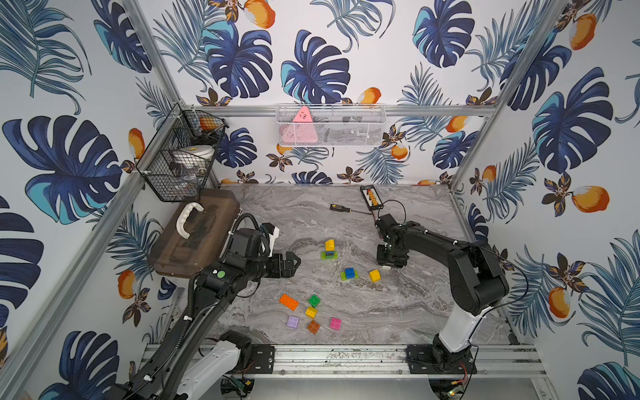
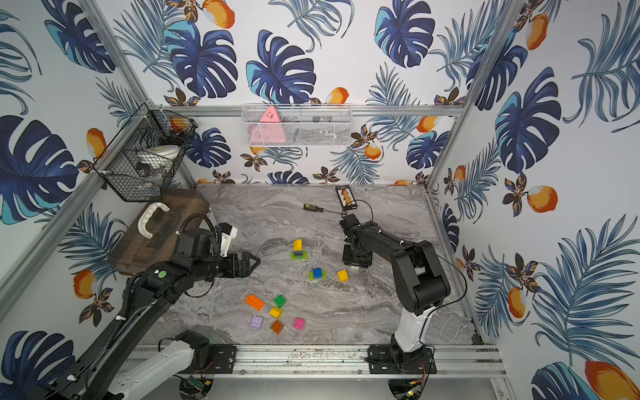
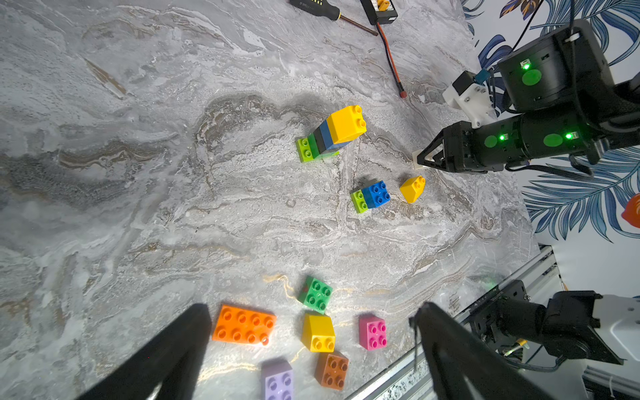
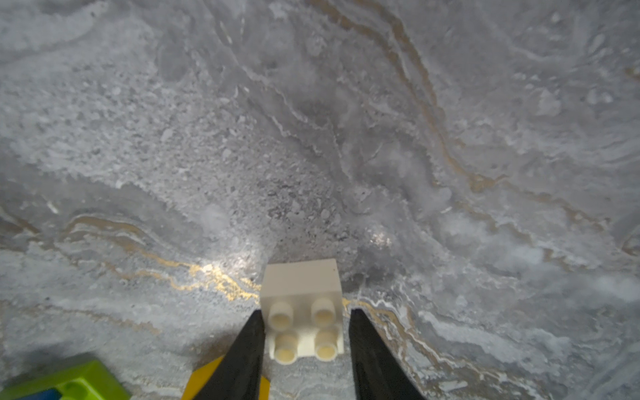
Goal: Assemble the number 1 with lego
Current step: Pick up the lego brick from the center of the board.
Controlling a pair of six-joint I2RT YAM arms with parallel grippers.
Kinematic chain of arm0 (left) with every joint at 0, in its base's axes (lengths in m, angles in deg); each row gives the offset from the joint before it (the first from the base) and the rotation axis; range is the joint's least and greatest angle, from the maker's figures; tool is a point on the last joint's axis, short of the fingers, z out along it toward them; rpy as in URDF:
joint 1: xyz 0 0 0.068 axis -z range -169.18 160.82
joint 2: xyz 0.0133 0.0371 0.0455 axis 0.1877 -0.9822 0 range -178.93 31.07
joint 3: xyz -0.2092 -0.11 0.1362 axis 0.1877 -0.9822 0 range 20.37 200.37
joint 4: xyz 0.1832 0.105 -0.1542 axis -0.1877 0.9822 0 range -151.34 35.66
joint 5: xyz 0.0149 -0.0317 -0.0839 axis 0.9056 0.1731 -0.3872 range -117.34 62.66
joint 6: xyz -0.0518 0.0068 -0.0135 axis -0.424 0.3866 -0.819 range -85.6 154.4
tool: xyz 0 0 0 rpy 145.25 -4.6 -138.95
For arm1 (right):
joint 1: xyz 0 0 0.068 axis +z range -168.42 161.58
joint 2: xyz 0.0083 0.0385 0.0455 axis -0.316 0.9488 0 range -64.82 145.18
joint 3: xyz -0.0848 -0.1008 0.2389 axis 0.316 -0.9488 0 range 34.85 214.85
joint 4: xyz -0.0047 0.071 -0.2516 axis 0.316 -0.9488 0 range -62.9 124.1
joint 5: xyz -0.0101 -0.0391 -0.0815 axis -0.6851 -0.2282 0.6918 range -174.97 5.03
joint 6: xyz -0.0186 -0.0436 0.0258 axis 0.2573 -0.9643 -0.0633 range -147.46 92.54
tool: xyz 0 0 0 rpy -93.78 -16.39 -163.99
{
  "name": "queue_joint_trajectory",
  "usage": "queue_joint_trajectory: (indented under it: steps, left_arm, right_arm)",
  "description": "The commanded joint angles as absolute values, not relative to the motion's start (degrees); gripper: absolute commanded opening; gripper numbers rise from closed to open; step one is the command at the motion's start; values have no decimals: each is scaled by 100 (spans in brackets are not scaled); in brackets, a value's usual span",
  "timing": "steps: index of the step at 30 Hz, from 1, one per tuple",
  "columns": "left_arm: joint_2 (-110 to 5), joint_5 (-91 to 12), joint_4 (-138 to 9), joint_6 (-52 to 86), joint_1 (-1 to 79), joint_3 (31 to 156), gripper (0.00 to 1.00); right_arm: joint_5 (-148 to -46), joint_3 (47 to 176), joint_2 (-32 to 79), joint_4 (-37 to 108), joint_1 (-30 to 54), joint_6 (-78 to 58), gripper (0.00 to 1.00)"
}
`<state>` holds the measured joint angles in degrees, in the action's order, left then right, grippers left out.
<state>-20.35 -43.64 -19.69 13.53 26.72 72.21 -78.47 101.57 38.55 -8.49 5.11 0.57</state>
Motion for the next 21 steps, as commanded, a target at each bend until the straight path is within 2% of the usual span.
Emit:
queue_joint_trajectory:
  steps: [1,8,16,21]
  left_arm:
    - [-2032,-4413,-1968,1401,2645,7257,99]
    - [-2008,-4401,-1968,1401,2646,7258,99]
    - [-1973,-4404,-1966,1401,2646,7258,99]
    - [-1917,-4395,-1968,1400,2646,7254,99]
  right_arm:
    - [-7841,10165,3864,-853,531,145,40]
    - [-7819,10174,3873,-914,534,145,26]
    - [-7801,10458,3400,-1304,768,164,25]
    - [-7628,10996,3174,-1730,1334,95,24]
